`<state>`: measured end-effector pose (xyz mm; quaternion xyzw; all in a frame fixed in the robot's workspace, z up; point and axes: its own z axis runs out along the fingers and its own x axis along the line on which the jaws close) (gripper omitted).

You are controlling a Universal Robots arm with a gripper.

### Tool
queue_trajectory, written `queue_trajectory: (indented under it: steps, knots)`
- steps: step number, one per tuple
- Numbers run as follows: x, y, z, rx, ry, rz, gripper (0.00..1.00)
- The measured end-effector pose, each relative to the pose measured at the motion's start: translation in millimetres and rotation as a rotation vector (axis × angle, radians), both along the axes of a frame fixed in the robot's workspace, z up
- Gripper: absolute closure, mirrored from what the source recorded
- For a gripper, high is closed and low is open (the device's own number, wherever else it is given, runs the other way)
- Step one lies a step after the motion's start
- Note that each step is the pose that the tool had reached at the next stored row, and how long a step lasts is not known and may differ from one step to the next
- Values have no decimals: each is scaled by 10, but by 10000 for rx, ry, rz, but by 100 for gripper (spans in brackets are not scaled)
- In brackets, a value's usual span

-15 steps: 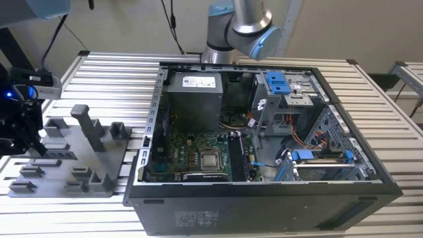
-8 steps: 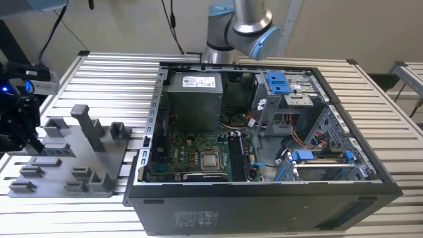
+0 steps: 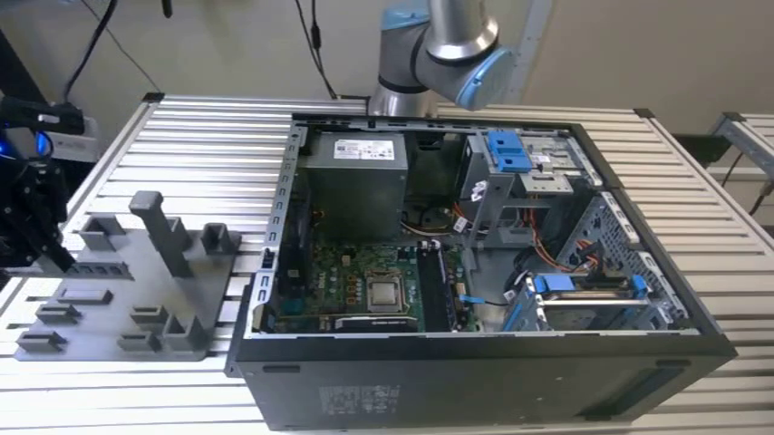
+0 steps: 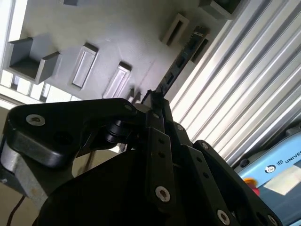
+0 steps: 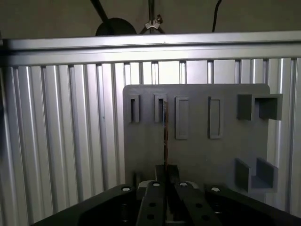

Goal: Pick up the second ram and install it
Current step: 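Pick up the second ram and move it above second insertion slot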

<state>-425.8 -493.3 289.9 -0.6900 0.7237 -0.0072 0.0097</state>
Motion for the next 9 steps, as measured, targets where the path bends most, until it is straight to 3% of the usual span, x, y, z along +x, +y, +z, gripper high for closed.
queue_trajectory:
  steps: [9]
  knots:
    - [0, 0, 150, 1, 0, 0, 86]
